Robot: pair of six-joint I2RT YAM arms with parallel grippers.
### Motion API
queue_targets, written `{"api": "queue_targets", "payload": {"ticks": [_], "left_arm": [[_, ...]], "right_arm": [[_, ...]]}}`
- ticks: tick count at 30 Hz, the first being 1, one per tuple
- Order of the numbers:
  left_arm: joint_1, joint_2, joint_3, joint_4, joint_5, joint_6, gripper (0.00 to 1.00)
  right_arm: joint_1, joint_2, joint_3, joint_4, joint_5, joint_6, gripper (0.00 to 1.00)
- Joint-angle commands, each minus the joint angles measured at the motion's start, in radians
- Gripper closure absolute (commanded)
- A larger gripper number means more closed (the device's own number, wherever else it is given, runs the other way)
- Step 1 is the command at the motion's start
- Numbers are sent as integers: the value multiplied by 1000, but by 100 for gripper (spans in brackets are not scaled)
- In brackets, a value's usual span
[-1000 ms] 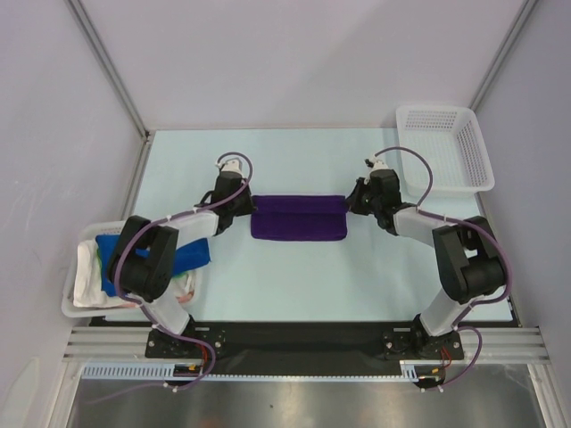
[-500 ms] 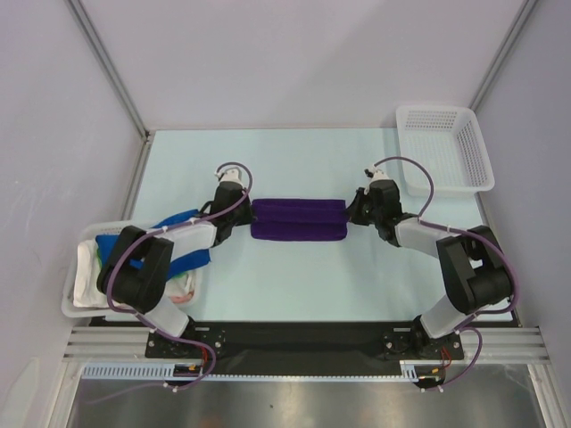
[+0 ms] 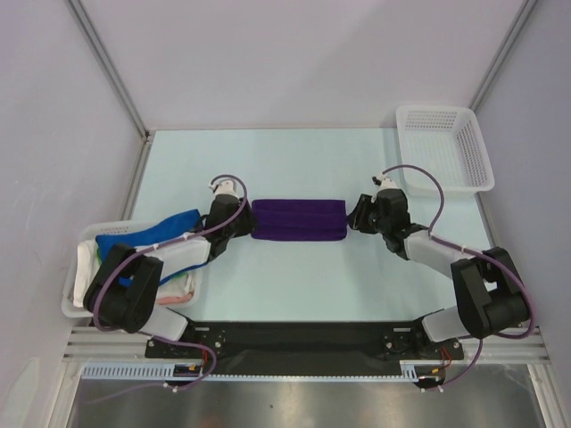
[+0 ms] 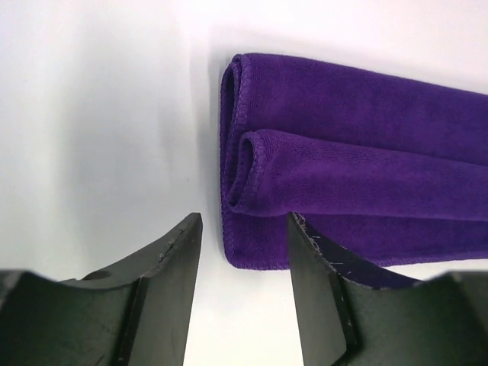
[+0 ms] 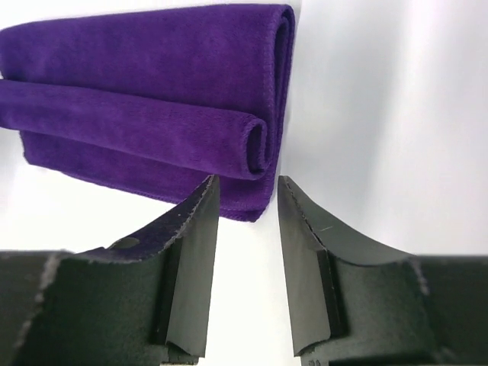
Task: Fold and stack the towels
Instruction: Fold the towel
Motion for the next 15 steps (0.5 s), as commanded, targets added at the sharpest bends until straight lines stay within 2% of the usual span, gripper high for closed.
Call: {"api": "queue_targets", "payload": {"ticks": [1,5,8,13,15], "left_arm": [[-7,-77,-13,14,-28,-27,46],[-9,-133,6,-30,-45,-30,46],[-9,-94,115,-94,-66,-13,46],[-10,134,376,-191,-54,47,45],[-10,204,483,-277,-36,64,45]], "right_arm": [[1,-55,15,-26,20,9,59],[5,-46,78,-47,41,12,60],[19,16,170,-73,63,-2,61],[38,157,305,-93,80,-19,62],[39,195,351,-99,80,-20,63]]}}
